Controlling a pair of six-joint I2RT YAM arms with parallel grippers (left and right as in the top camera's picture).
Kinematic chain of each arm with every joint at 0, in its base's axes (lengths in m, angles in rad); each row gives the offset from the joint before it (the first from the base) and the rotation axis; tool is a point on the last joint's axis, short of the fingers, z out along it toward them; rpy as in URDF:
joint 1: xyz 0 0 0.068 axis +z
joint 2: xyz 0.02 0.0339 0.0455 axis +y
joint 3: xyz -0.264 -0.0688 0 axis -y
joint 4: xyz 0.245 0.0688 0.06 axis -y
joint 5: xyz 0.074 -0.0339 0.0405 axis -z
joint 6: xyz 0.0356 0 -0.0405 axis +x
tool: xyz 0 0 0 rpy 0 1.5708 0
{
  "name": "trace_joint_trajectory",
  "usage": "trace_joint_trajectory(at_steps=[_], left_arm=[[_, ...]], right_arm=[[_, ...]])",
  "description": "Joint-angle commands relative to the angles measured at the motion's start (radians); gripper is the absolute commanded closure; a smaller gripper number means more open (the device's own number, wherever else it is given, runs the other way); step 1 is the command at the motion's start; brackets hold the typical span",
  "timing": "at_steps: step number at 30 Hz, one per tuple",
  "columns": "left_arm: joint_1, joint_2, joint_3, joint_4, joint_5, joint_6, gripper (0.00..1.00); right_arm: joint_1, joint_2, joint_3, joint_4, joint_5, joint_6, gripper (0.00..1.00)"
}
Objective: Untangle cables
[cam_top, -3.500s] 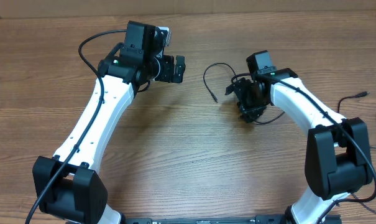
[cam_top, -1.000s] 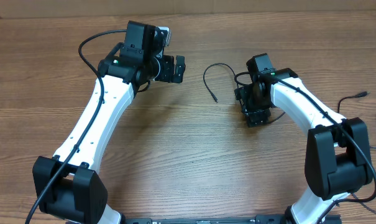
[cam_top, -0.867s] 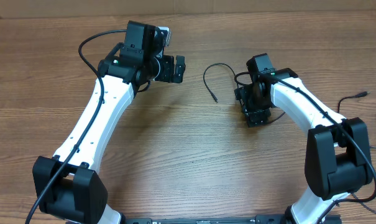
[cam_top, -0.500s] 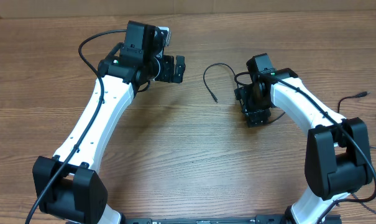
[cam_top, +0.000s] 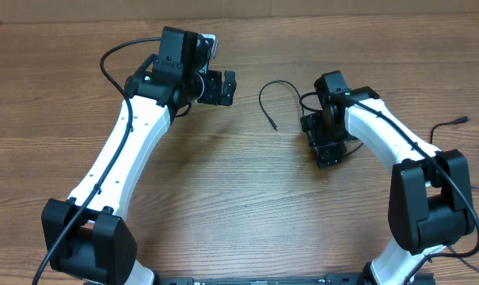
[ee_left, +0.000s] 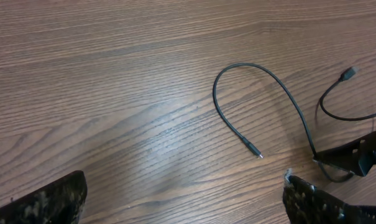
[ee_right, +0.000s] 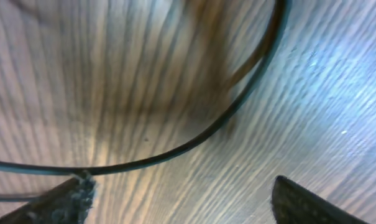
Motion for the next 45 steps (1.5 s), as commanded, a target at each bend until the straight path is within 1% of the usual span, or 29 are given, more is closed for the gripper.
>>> trace_joint_trajectory(at_steps=[1,7,12,13,16,22,25,29,33,37,40,43,44,45], left_arm=[[0.002,-0.008,0.022,0.000,-0.009,-0.006,0.00],[0.002,-0.008,0.022,0.000,-0.009,-0.006,0.00],[0.002,-0.008,0.022,0.000,-0.009,-0.006,0.00],[0.002,-0.008,0.022,0.000,-0.009,-0.006,0.00],[0.002,-0.008,0.022,0.000,-0.009,-0.006,0.00],[0.002,-0.008,0.022,0.000,-0.009,-0.006,0.00],[0.002,-0.008,0.022,0.000,-0.009,-0.006,0.00],[0.002,-0.008,0.022,0.000,-0.009,-0.006,0.00],[0.002,-0.008,0.022,0.000,-0.009,-0.006,0.00],[0.002,-0.008,0.022,0.000,-0.009,-0.006,0.00],[0.002,-0.008,0.022,0.000,-0.009,-0.006,0.00],[0.002,-0.008,0.022,0.000,-0.009,-0.006,0.00],[0.002,-0.008,0.022,0.000,-0.009,-0.006,0.00],[0.002,-0.008,0.022,0.000,-0.009,-0.006,0.00]], right_arm=[[0.000,-0.030,-0.002,-0.015,0.029,0.026,0.06],[0.000,-0.030,-0.002,-0.036,0.032,0.111,0.01],[-0.001,-0.030,-0.002,-0.035,0.047,0.113,0.00],[-0.003,-0.030,-0.002,-0.035,0.090,0.114,0.00],[-0.011,-0.030,-0.002,-0.040,0.130,0.130,0.00],[-0.013,-0.029,-0.007,-0.043,0.137,0.135,0.00],[-0.005,-0.029,-0.042,-0.039,0.133,0.142,0.00],[0.006,-0.029,-0.112,0.005,0.110,0.142,0.00],[0.027,-0.029,-0.184,0.098,0.056,0.142,0.00],[0.036,-0.029,-0.192,0.128,0.055,0.142,0.00],[0.036,-0.029,-0.192,0.168,0.050,0.142,0.20],[0.036,-0.029,-0.192,0.206,0.051,0.142,0.51],[0.036,-0.029,-0.192,0.216,0.055,0.141,0.64],[0.036,-0.029,-0.192,0.225,0.071,0.141,0.94]])
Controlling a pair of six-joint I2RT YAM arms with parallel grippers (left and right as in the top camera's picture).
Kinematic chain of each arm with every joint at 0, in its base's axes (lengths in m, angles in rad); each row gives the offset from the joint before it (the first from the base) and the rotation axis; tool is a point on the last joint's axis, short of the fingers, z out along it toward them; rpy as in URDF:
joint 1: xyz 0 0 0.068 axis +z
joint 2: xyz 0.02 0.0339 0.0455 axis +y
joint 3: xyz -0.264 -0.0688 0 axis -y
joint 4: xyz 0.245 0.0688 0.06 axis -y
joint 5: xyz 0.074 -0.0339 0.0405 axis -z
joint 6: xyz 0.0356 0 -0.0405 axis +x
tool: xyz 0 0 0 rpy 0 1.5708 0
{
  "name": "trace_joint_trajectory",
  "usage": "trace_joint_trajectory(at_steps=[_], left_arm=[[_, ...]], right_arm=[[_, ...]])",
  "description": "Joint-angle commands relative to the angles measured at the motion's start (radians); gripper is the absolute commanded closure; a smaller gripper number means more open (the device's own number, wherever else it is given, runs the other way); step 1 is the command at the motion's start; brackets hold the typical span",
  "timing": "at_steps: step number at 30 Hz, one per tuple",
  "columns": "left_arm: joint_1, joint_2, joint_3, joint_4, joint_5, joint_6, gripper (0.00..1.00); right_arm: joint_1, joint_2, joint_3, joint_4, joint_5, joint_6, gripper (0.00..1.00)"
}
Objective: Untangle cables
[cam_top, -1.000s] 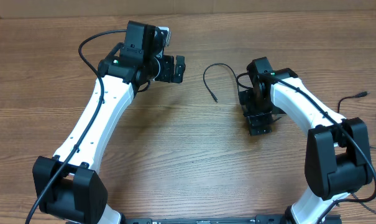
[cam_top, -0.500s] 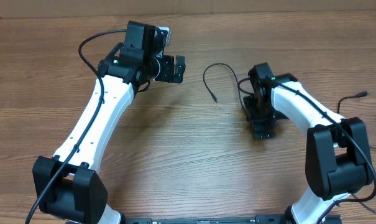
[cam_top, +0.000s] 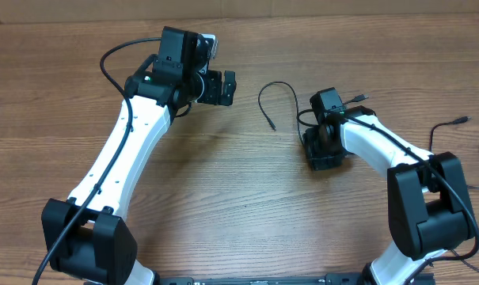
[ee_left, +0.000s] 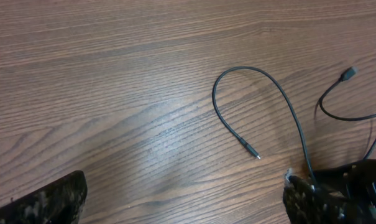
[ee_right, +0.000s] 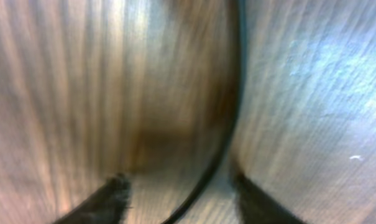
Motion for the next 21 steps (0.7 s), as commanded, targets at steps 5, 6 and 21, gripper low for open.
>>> trace_joint_trajectory(at_steps=[5,6,21], left_arm=[[0.002,-0.008,0.022,0.000,-0.009,-0.006,0.00],[0.002,-0.008,0.022,0.000,-0.009,-0.006,0.00],[-0.001,-0.008,0.022,0.000,-0.009,-0.006,0.00]], right_arm=[[-0.008,-0.003,-0.018,0.018,0.103,-0.050,0.96],[-0.019,-0.003,-0.017,0.019,0.103,-0.084,0.96],[-0.269,-0.093,0.215,-0.050,0.102,-0.541,0.96]])
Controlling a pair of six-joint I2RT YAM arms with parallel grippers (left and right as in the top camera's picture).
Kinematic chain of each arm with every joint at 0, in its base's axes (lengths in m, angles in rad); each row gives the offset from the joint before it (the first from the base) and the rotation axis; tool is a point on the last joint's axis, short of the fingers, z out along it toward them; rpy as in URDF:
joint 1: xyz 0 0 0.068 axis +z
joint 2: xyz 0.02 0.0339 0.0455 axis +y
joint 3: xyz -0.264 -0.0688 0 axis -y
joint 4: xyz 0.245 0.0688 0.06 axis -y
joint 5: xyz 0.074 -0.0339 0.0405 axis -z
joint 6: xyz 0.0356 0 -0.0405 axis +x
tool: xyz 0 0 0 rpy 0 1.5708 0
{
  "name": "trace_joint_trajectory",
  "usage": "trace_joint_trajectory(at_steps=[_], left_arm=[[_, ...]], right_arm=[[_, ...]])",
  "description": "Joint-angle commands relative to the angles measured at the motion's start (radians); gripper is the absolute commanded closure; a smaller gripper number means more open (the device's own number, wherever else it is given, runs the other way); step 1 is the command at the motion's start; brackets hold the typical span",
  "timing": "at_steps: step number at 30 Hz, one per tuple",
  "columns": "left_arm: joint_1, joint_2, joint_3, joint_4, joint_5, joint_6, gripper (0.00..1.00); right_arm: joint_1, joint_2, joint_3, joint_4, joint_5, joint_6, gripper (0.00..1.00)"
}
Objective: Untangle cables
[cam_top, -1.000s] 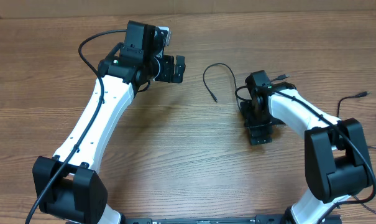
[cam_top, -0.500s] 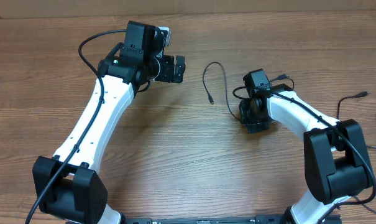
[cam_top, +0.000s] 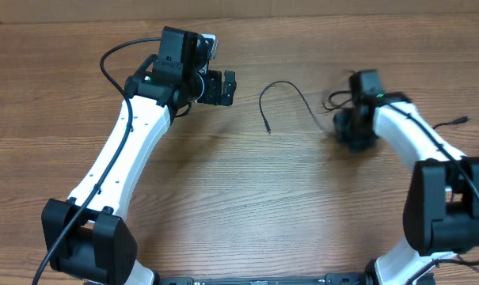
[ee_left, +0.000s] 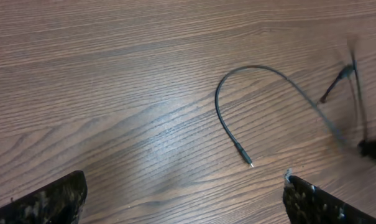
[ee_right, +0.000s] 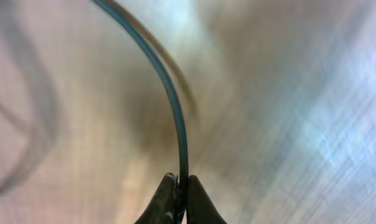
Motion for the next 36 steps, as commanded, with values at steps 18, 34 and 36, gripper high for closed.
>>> trace_joint_trajectory(at_steps=[18,34,36], left_arm=[[-0.002,-0.008,0.022,0.000,-0.009,-0.006,0.00],[-0.002,-0.008,0.022,0.000,-0.009,-0.006,0.00],[-0.002,-0.008,0.022,0.000,-0.009,-0.006,0.00]], right_arm=[[-0.525,-0.143,0.324,0.245,0.026,-0.320,0.96],[-0.587,-0.138,0.320,0.087,-0.248,-0.448,0.00],[-0.566,-0.131,0.320,0.029,-0.267,-0.448,0.00]])
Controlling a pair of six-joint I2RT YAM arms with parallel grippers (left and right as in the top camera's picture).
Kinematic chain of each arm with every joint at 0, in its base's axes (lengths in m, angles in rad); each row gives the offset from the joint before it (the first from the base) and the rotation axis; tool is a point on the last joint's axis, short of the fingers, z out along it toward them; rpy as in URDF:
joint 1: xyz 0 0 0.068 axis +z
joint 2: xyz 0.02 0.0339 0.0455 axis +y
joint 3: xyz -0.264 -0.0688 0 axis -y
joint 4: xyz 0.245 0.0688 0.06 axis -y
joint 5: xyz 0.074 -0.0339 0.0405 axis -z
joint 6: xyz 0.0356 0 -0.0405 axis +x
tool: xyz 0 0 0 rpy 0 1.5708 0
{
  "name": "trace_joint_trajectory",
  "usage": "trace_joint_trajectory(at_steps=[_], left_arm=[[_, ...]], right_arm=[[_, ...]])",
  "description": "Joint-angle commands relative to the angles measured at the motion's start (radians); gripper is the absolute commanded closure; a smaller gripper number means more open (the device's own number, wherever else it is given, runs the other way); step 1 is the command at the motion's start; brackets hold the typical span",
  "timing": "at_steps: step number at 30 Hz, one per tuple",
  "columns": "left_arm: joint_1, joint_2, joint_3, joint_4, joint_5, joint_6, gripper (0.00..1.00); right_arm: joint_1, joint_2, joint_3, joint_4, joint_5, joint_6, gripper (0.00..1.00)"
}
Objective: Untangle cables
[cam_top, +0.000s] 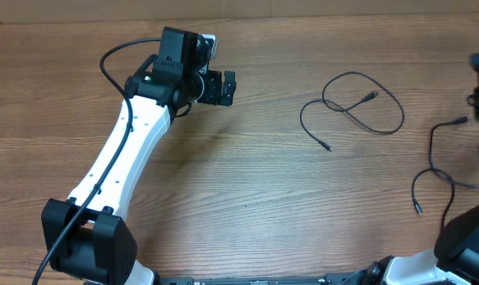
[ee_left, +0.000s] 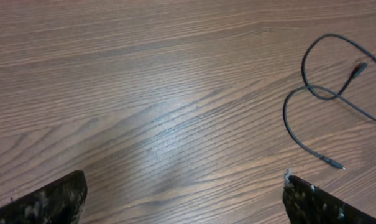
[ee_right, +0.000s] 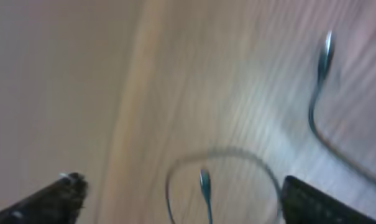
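A thin black cable (cam_top: 385,101) lies in a loose loop on the wooden table (cam_top: 247,190), right of centre, one plug end at the lower left and one inside the loop. The left wrist view shows it (ee_left: 306,68) at the right edge. The right wrist view is blurred and shows a loop and plug (ee_right: 204,180). A second black cable (cam_top: 431,154) lies further right, apart from the first. My left gripper (cam_top: 221,87) hovers open at the back left, its fingertips (ee_left: 48,199) wide apart. My right gripper is at the far right edge, open and empty.
More black cable runs off the right edge of the table. Another cable end (ee_right: 318,93) shows in the right wrist view. The table's back edge (cam_top: 302,17) meets a tan wall. My left arm (cam_top: 120,150) stretches across the left half.
My right gripper was shut on the cable near the centre right. Now it is open at the far right edge. The cable lies further right, in a loop. The left arm has not moved.
My right gripper stood open, low over the cable right of centre. Then its jaws were narrower around the strand. Then it was shut on the strand and further right. Now the cable lies released, further right, apart from the second cable.
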Motion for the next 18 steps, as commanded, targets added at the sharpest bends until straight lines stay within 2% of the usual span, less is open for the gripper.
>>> trace_joint_trajectory(at_steps=[1,9,18], left_arm=[[-0.001,-0.008,0.022,0.000,-0.009,-0.006,0.00],[-0.001,-0.008,0.022,0.000,-0.009,-0.006,0.00],[-0.002,-0.008,0.022,0.000,-0.009,-0.006,0.00]], right_arm=[[0.047,-0.005,0.012,-0.074,-0.066,-0.027,0.00],[0.171,0.018,-0.045,-0.192,-0.064,-0.035,0.00],[0.325,0.022,-0.260,-0.153,0.022,0.224,0.00]])
